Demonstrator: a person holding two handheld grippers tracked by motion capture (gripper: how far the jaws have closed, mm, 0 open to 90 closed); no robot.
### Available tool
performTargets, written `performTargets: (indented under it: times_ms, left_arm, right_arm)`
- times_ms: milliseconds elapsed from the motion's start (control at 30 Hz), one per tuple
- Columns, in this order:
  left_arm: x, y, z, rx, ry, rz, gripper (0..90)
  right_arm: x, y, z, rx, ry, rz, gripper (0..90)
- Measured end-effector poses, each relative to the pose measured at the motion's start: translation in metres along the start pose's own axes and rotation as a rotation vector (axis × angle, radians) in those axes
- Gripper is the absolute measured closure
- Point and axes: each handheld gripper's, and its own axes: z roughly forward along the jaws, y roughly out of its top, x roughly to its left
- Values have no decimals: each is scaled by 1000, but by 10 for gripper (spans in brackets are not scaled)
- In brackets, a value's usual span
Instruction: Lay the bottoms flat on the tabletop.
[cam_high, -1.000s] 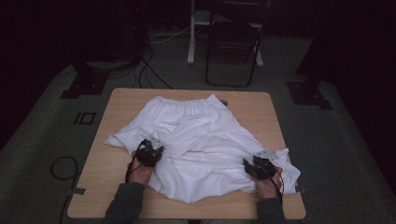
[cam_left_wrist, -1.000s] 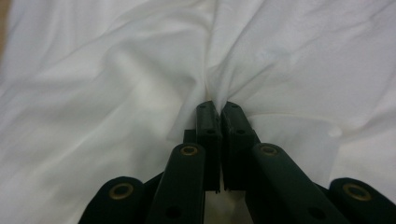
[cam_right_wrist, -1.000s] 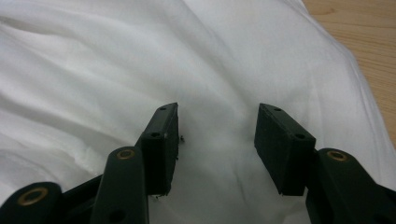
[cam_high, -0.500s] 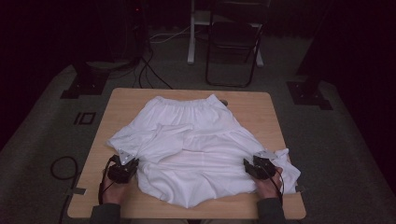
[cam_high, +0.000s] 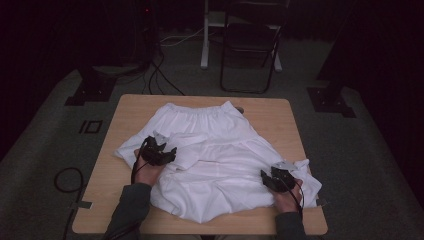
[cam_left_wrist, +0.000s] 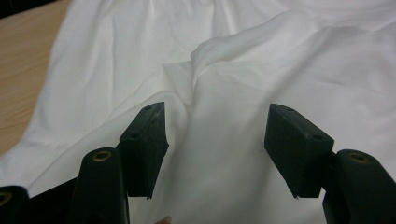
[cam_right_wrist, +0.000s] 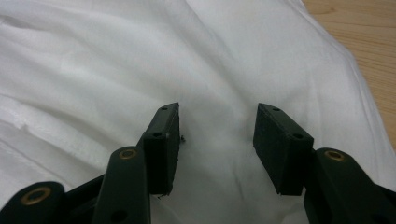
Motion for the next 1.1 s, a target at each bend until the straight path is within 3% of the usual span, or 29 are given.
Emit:
performTargets:
  times_ms: [67,167,233,300,433,633,733,800,967,1100]
  left_arm:
    - [1,1,12,52,11,-2,406]
    - [2,-4,23,143,19,17,644]
    - [4,-11,19,143,23,21,809]
    - [8,-17,9,125,25,9,860]
    - [19,-38,-15,120,64,1,869]
    - [36,-83,-58,109,103,-63,873]
    - [43,-112,-77,109,108,-115,873]
    - [49,-123,-85,105,105,-155,873]
    - [55,-135,-100,103,143,-179,871]
    - [59,-126,-114,16,148,-184,696]
  right_arm:
    - [0,0,0,0,0,0,507]
    - [0,0,0,0,0,-1,507]
    - [0,0,0,0,0,-1,507]
    - [0,0,0,0,-1,0,507]
    - [0,0,0,-2,-6,5,520]
    - [0,0,0,-2,-8,5,521]
    - [0,0,0,-2,-8,6,522]
    - [0,0,0,-2,-10,7,527]
    - [0,0,0,-2,-11,7,527]
    - [0,0,0,-2,-10,7,527]
